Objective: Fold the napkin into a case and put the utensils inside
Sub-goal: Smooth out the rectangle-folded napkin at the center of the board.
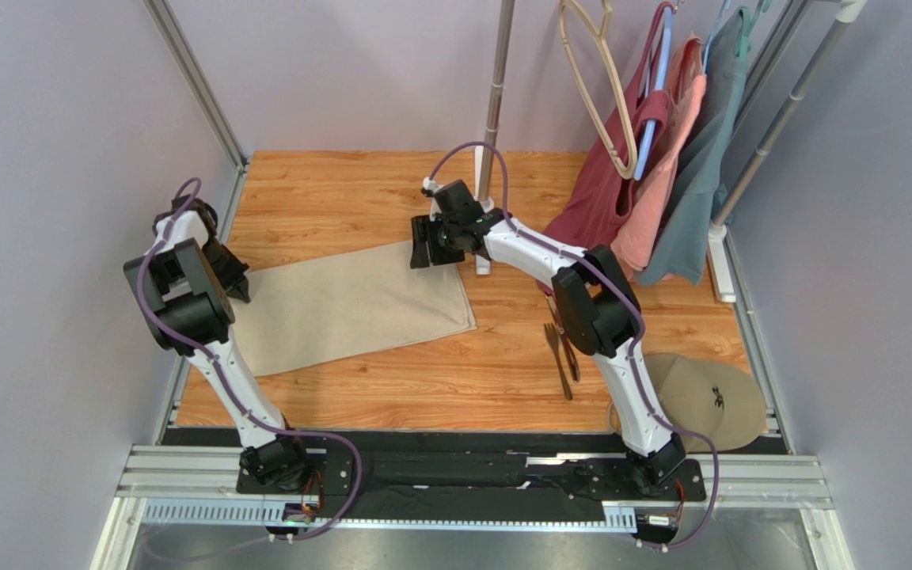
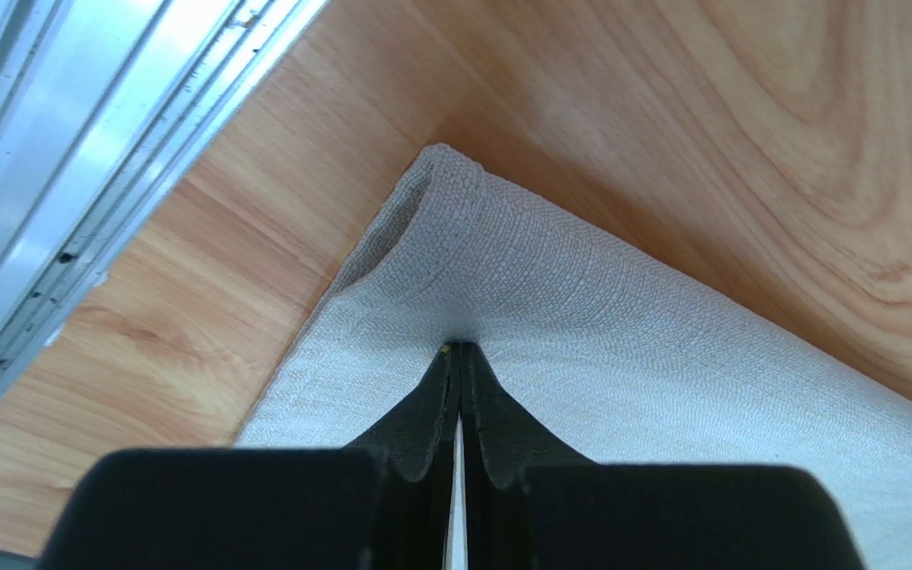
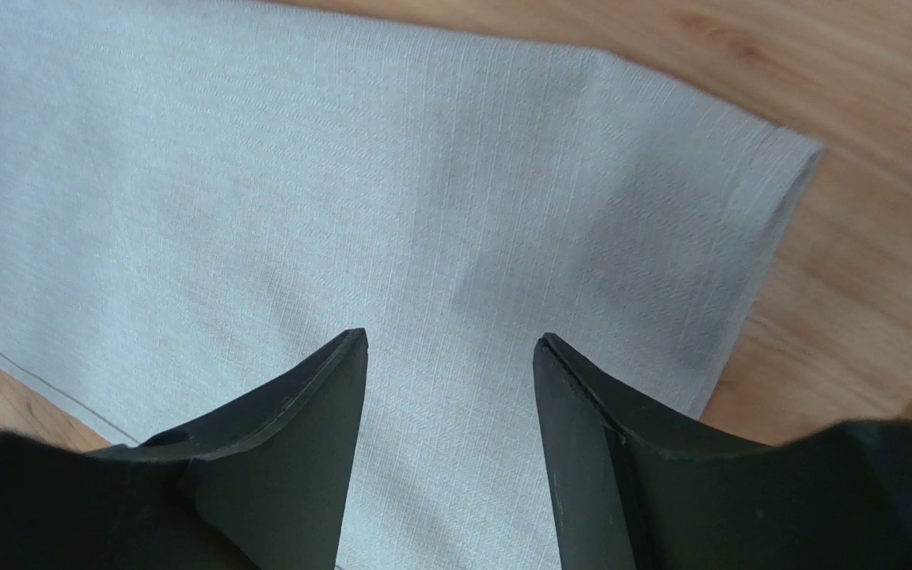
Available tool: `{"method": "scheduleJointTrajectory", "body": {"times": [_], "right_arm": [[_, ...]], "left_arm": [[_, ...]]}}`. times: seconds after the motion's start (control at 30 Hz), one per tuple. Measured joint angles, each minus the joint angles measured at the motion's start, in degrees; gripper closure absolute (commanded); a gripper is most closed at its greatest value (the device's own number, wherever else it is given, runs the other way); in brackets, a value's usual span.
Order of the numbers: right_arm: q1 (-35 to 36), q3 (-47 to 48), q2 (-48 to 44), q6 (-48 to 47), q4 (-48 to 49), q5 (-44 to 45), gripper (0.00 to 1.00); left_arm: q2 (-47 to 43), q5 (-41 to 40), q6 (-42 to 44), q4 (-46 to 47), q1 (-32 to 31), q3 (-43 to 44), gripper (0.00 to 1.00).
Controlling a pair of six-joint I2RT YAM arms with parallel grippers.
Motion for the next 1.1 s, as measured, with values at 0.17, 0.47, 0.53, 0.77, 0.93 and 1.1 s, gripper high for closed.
{"method": "scheduleJointTrajectory", "body": {"times": [0.17,0.47,0.53,0.77,0.93,1.1], "right_arm": [[1.70,-0.42,0.00,-0.96,-0.55,0.57,0.54],[-3.30,-3.76,0.04,-0.42,-1.14,1.49,0.67],[-4.46,-3.96,0.04,0.09,-0.81,0.98,0.67],[-4.57,-4.02,0.04,1.14,-0.24,-0.13,0.68],[-3.93,-4.07,0.04,1.49,-0.11,-0.90,0.68],[-3.80,-4.31,0.04,1.49,-0.02,-0.92,0.68]], "left_arm": [[-0.11,-0.15,0.96,0.13,0.24,-0.33,0.81],[-7.30,4.46,0.55,2.38,-1.20,-4.94,0.81],[-9.05,5.09,0.15,4.15,-0.85,-4.90,0.83],[-6.49,9.11,-1.27,7.34,1.92,-1.73,0.88],[-2.82,8.66,-1.51,7.32,2.67,-1.22,0.88],[1.90,6.23,-1.25,5.66,2.60,3.91,0.87]]}}
